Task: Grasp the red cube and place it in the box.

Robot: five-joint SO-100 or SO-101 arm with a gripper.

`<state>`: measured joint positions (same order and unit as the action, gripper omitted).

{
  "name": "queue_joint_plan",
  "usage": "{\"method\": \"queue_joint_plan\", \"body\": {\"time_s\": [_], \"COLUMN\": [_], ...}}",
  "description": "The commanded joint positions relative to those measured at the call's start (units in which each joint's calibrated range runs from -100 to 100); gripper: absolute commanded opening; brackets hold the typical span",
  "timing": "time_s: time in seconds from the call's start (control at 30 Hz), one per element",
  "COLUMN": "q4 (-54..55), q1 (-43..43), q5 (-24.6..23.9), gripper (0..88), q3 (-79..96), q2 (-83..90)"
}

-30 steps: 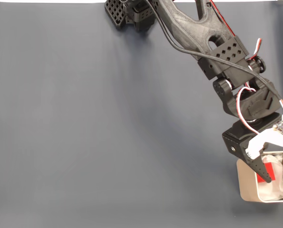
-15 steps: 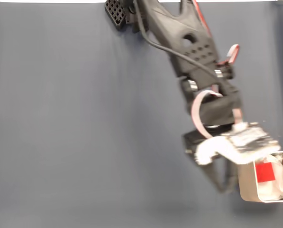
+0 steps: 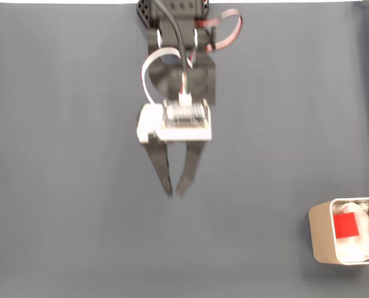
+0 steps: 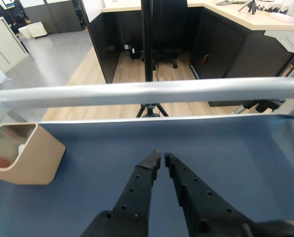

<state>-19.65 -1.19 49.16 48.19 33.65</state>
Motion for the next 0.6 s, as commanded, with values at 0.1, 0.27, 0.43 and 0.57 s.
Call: {"method": "queue_joint_plan", "body": {"time_s": [0.1, 0.27, 0.43, 0.57], "q4": [-0.43, -5.27, -16.17, -27.65], "q1": [-0.73, -0.59, -0.3, 0.62], "q5": [0.68, 1.17, 1.51, 0.54], "gripper": [0.0, 0.0, 0.0, 0.0], "q3": [23.71, 39.31, 50.44, 51.63], "q2": [24.15, 38.1, 52.22, 56.47]}}
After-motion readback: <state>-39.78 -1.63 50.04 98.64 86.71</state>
